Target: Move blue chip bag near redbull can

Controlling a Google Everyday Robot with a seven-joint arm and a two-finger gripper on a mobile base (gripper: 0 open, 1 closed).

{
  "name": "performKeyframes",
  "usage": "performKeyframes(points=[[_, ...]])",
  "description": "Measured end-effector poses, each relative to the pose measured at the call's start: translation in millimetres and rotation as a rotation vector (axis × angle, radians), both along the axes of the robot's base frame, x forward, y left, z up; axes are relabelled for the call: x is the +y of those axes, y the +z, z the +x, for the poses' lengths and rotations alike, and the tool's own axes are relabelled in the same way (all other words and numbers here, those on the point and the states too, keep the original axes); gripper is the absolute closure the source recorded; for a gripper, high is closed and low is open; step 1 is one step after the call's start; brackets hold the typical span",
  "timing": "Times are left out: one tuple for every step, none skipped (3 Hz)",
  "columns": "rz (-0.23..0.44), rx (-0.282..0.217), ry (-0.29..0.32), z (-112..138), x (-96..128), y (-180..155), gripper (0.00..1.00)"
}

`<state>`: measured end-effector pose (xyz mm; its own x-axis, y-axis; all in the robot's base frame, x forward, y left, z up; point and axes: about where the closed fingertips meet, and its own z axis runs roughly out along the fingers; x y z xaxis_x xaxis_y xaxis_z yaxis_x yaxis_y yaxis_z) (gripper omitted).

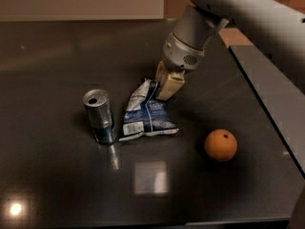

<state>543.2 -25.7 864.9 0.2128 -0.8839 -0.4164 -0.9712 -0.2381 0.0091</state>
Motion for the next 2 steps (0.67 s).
performKeyframes(points=[[0.004, -0.005, 0.0, 1.1, 2.9, -0.9, 0.59], [0.007, -0.01, -0.001, 2.8, 5.3, -1.7, 0.35]])
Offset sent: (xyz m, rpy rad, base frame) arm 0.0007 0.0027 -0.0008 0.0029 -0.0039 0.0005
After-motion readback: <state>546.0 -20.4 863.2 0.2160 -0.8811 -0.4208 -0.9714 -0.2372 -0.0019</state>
